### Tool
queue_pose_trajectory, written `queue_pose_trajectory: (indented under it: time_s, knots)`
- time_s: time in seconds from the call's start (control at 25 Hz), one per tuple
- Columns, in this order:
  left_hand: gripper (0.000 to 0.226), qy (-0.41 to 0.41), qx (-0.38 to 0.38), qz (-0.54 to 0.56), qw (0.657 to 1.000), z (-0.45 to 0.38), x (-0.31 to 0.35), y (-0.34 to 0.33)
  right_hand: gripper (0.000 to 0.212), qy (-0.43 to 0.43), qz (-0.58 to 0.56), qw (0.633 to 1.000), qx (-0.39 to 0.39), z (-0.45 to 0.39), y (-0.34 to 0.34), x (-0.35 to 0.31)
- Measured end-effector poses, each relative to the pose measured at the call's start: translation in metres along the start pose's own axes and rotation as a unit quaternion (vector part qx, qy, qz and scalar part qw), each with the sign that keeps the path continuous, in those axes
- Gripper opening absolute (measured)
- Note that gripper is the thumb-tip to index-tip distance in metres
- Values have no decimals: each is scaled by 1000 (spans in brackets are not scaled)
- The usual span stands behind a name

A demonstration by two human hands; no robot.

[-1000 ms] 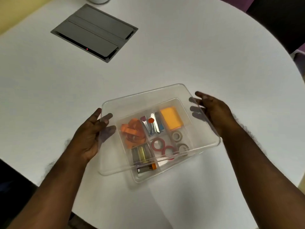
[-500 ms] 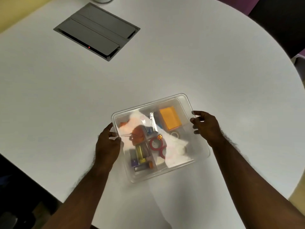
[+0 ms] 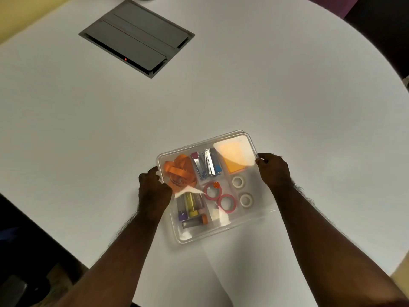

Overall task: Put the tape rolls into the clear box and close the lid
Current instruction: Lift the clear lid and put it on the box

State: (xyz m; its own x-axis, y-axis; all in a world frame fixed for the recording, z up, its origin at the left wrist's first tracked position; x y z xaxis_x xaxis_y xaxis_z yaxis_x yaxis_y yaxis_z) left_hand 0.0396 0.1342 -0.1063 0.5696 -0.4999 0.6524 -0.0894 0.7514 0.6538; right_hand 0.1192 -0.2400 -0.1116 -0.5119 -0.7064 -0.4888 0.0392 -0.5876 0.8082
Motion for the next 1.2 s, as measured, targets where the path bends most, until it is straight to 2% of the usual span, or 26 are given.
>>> queue_pose_trajectory:
  time_s: [0.2,0.36,0.48,0.68,0.92,1.2]
  knots:
    - [62,23,-14,13,1000,-5,-7,-4,31,25,7,1000,-8,-6,-4,-7]
    - [52,0,-17,53,998,-12,-3,-4,32,43,13,999,-31,-11,-6,-13]
    - [52,6,-31,67,997,-17,-7,-5,30,21,-13,999,-35,-13,-7,-12]
    - [57,79,-76,162,981,-18,-23,-10,24,-32,-108,984,-138,-22,-21,-18]
    - [62,101,-84,212,968,-21,-32,-15,40,17,-116,983,-139,-56,-22,-66]
    - [62,84,-69,200,974,-22,-35,-14,52,-61,-132,980,-137,-79,-40,-62]
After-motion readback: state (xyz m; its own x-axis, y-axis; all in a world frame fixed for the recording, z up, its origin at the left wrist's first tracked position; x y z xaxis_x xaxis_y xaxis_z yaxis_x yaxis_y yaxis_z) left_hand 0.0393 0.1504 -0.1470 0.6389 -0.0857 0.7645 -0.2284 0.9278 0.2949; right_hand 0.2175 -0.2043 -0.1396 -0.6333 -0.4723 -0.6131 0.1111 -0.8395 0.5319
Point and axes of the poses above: each hand's wrist, its own z-axis away from the middle knuckle, its own y-axis out of the back of the hand, x = y × z, the point moved 8 cm from there along -z, towards the middle knuckle, and after that the axes turned 3 degrees about -y, right-handed, at the moved point
